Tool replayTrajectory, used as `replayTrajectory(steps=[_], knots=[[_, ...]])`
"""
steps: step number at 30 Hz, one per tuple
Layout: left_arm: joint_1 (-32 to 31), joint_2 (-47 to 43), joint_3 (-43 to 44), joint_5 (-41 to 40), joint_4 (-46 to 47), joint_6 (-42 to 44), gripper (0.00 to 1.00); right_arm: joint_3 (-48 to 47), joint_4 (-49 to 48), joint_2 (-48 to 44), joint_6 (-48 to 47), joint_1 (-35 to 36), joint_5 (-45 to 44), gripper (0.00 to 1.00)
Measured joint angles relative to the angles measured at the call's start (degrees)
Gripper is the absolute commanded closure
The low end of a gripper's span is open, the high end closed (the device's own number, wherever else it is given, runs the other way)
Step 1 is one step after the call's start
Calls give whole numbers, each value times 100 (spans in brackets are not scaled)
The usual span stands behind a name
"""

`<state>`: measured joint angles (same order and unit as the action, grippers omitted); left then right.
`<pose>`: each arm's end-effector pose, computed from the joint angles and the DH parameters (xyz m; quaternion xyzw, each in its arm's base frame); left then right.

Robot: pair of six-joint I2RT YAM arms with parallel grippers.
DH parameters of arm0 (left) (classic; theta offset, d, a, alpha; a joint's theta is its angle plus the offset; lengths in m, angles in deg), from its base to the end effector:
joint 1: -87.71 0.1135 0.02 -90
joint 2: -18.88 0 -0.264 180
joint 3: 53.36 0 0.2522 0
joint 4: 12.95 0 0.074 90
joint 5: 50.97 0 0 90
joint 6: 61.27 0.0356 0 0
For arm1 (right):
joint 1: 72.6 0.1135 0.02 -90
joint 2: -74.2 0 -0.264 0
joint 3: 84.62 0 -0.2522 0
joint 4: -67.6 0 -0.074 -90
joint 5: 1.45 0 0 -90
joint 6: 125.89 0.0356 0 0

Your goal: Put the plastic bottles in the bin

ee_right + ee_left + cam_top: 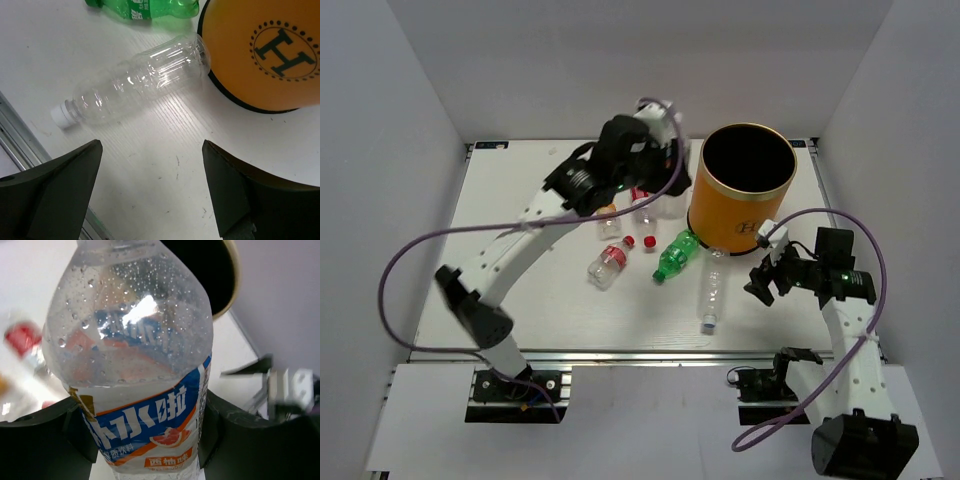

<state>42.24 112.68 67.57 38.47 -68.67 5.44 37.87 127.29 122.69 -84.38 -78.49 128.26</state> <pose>0.2514 -0.2551 0.4395 0.1629 0.8442 -0.2849 0.4238 0.1599 0.0064 0.2723 -0.4282 0.7837 0.1399 0.4277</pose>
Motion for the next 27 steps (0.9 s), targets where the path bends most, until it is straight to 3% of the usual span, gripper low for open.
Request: replayTrajectory(steps=[4, 7, 15, 22, 25, 26, 27], knots=[[-232, 1392, 1893, 52, 350, 616, 99, 297, -24, -310, -20, 0, -195, 15], [-328, 2079, 2590, 83, 828, 896, 96, 527, -74, -179, -17, -4, -249, 16], [-361, 2214, 1410, -92, 2671, 1123, 90, 686, -155, -79, 28, -4, -188, 16], [-367, 2625, 1998, -229, 3652, 1012, 81, 686, -278, 153, 81, -4, -28, 10], [-367, 2754, 2105, -313, 3969, 946, 61, 688, -284, 278, 63, -4, 66, 10], [-367, 2809, 2131, -328, 4041, 925, 47, 691, -293, 321, 66, -4, 81, 10], [-367, 2885, 2173, -341, 4081, 905, 41, 691, -310, 380, 66, -4, 96, 10]])
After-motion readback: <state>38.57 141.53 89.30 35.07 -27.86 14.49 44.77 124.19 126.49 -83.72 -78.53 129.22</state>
